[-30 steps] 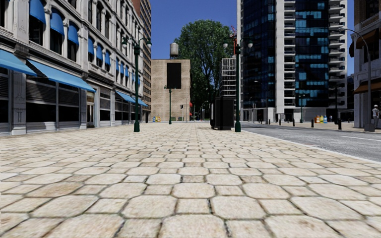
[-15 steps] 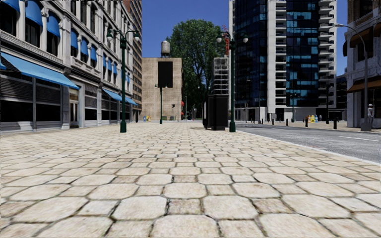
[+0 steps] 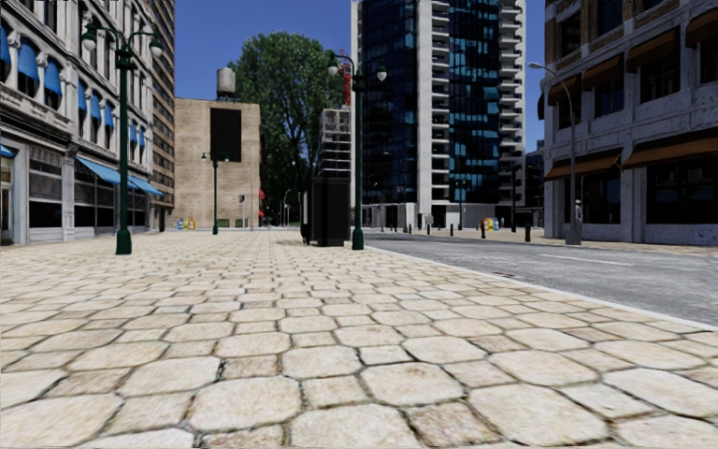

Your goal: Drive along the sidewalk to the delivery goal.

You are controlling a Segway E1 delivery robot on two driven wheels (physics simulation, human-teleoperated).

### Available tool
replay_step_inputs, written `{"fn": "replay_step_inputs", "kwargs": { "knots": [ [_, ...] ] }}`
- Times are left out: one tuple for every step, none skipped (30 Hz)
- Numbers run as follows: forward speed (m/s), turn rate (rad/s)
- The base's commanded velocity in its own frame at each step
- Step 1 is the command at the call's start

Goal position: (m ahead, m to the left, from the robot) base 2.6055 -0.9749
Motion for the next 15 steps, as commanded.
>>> {"fn": "replay_step_inputs", "kwargs": {
  "knots": [
    [0.8, -0.59],
    [0.8, -0.59],
    [0.82, -0.59],
    [0.86, -0.59],
    [0.86, -0.59],
    [0.95, -0.59],
    [1.0, -0.59],
    [1.01, -0.59],
    [1.02, -0.59],
    [1.02, -0.59],
    [1.02, -0.59],
    [1.02, -0.59],
    [1.02, -0.59],
    [1.02, -0.59],
    [1.02, -0.59]
  ]
}}
